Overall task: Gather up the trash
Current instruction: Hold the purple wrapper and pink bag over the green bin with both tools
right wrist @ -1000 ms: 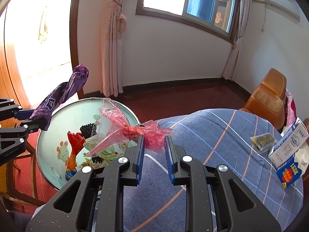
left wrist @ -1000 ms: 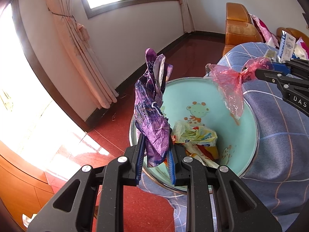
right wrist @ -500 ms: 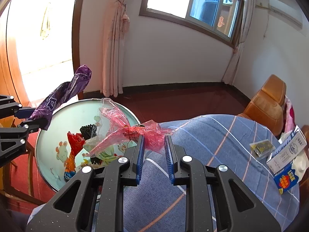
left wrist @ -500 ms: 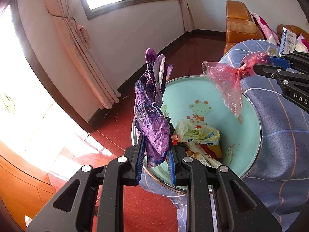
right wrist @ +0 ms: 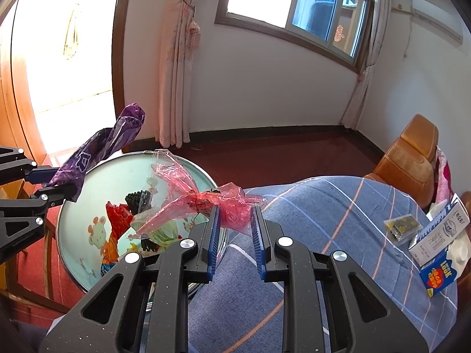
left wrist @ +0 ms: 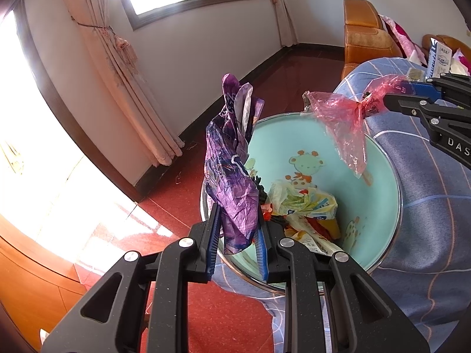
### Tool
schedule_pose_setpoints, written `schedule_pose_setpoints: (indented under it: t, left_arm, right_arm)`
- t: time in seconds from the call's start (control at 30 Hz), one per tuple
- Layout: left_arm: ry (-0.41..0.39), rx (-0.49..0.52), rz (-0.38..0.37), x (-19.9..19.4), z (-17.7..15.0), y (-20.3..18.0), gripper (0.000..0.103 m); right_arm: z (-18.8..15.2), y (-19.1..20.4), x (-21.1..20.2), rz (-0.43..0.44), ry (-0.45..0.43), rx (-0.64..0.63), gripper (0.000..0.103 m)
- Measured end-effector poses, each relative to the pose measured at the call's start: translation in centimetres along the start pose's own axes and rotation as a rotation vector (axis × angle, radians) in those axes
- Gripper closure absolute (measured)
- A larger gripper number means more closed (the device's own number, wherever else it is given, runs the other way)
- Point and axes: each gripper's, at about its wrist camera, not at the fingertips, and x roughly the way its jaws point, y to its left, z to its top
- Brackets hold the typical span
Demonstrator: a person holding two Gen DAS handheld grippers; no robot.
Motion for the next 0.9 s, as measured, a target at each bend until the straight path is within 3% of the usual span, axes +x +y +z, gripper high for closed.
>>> schedule_pose_setpoints:
  t: [0.9]
  left_arm:
    - [0.008, 0.001, -0.007, 0.11, 0.04, -0.06, 0.080]
  right_arm:
    - [0.32, 0.91, 0.38, 0.013, 0.001, -0.025, 0.081]
